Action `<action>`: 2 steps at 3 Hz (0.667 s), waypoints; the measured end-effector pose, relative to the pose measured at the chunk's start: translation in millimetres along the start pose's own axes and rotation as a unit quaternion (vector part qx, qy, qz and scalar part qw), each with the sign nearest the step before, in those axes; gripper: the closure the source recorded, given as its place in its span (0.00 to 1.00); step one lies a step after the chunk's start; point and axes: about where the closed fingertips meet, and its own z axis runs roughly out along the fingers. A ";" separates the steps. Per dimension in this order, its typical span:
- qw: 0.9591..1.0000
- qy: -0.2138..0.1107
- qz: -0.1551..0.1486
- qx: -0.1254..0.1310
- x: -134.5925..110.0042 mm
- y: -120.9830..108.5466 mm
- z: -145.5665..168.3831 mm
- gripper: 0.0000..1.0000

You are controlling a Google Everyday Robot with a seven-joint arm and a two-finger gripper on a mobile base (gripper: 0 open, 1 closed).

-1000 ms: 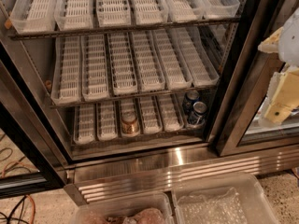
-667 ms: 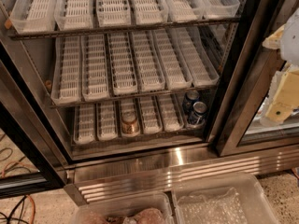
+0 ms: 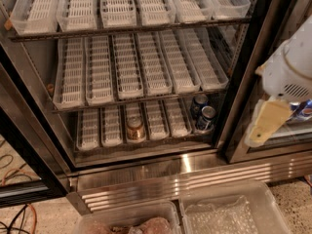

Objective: Pick orange can from bottom shelf of fridge

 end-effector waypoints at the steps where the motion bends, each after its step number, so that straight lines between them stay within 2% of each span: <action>1: 0.999 -0.002 0.034 -0.027 14.5 12.0 57.8 0.00; 2: 0.999 -0.002 0.034 -0.027 14.5 12.0 57.9 0.00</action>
Offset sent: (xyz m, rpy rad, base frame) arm 0.0023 -0.0037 -0.0469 0.0334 0.0464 -0.0441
